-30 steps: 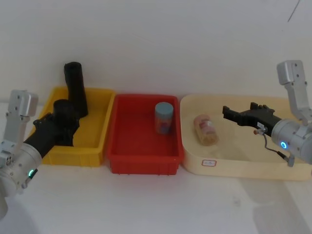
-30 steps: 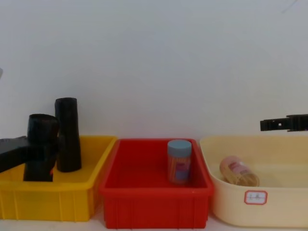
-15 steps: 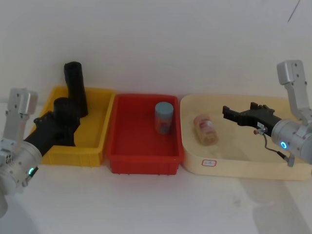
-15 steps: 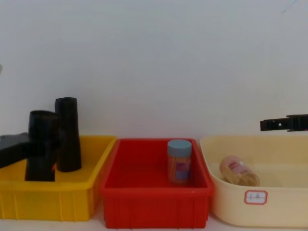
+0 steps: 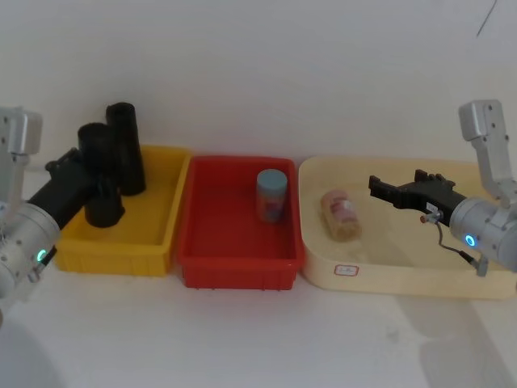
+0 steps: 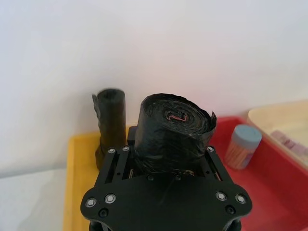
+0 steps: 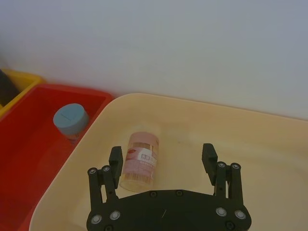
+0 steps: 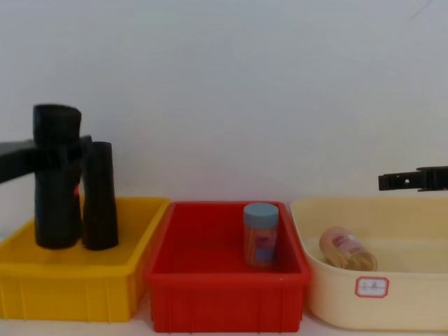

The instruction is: Pick up the garbage bag with the one hand and transfer it to the other hand.

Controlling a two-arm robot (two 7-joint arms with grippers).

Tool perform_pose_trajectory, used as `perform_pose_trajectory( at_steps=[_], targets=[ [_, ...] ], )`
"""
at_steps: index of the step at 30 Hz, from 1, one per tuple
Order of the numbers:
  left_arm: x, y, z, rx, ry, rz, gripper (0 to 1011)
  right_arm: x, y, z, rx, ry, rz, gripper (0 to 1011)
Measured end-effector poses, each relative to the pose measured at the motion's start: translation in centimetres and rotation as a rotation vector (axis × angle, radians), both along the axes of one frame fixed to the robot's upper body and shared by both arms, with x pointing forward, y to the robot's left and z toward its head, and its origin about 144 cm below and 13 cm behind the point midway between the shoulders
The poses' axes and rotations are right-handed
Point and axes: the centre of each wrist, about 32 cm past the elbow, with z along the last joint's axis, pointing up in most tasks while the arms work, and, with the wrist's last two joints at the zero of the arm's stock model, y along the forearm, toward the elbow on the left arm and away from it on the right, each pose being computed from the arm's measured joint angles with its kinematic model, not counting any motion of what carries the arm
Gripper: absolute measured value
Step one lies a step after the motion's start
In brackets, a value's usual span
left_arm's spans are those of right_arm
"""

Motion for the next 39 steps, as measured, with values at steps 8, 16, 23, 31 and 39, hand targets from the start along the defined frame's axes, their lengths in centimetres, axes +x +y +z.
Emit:
perform_pose_trajectory(
  at_steps=[8, 16, 23, 31, 39],
  targets=[
    [-0.2, 0.2, 1.5, -0.058, -0.004, -0.002, 496, 0.0, 0.0, 0.0, 0.000, 0.000, 0.000, 1004],
    [0.7, 0.3, 2.0, -0.122, 0.029, -0.061, 496, 0.0, 0.0, 0.1, 0.000, -0.013, 0.013, 1004],
    [2.2, -0.3, 2.1, -0.172, 0.070, -0.144, 496, 0.0, -0.1, 0.5, 0.004, -0.062, 0.058, 1005],
    [4.0, -1.5, 2.1, -0.211, 0.108, -0.250, 496, -0.3, 0.0, 1.2, 0.030, -0.151, 0.155, 1004],
    [6.2, -3.5, 2.4, -0.238, 0.136, -0.382, 496, -0.6, 0.4, 1.9, 0.064, -0.238, 0.261, 1004]
  ],
)
